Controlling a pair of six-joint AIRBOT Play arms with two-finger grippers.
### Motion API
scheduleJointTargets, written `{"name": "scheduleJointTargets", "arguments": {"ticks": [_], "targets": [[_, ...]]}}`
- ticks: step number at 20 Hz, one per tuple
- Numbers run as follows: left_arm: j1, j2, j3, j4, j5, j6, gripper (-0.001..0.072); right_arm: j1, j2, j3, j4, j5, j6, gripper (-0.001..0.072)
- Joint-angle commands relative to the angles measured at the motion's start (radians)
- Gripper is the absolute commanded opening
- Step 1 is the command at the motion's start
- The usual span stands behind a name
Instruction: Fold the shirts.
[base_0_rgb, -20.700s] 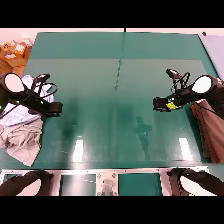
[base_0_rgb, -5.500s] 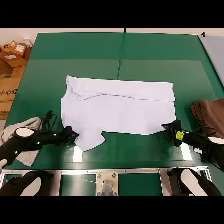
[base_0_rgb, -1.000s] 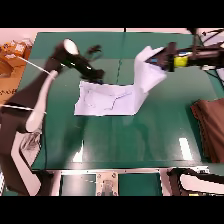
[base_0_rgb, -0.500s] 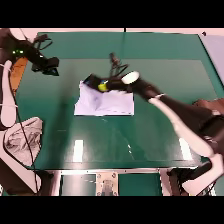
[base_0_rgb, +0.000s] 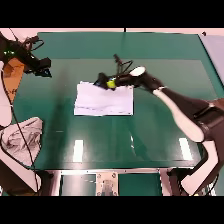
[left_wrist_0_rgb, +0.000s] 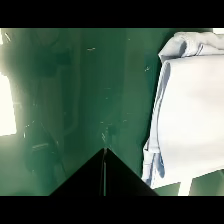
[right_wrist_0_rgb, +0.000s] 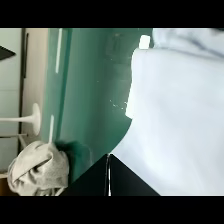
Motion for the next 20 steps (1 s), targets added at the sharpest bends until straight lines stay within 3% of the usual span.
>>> {"name": "scheduleJointTargets", "arguments": {"ticks": [1, 3, 4, 6, 10, 14, 18, 19, 20], "targets": [[0.002, 0.0, 0.001, 0.001, -0.004, -0.001, 0.002, -0.188, 0.113, -0.105, -0.084, 0.129, -0.023, 0.0017], [0.002, 0.0, 0.001, 0.002, -0.003, -0.002, 0.0021, -0.311, 0.238, -0.278, -0.183, 0.093, -0.023, 0.002], [0.002, 0.0, 0.001, 0.002, -0.003, -0.005, 0.0021, -0.38, 0.286, -0.358, -0.224, 0.094, -0.023, 0.0121], [0.002, 0.0, 0.001, 0.001, -0.002, -0.005, 0.002, -0.494, 0.319, -0.465, -0.242, 0.097, -0.04, 0.0585], [0.002, 0.0, 0.001, 0.001, -0.002, -0.005, 0.002, -0.528, 0.271, -0.553, -0.212, 0.091, -0.08, 0.0584], [0.002, 0.0, 0.001, 0.001, -0.002, -0.005, 0.002, -0.374, 0.178, -0.55, -0.026, 0.001, -0.17, 0.0584], [0.002, 0.0, 0.001, 0.001, -0.003, -0.004, 0.0021, -0.213, 0.073, -0.477, 0.112, -0.065, -0.18, 0.0581], [0.002, 0.0, 0.001, 0.001, -0.003, -0.004, 0.002, -0.191, 0.06, -0.446, 0.121, -0.065, -0.18, 0.0547], [0.002, 0.0, 0.001, 0.001, -0.005, -0.004, 0.0021, -0.177, 0.058, -0.413, 0.121, -0.065, -0.179, 0.0336]]}}
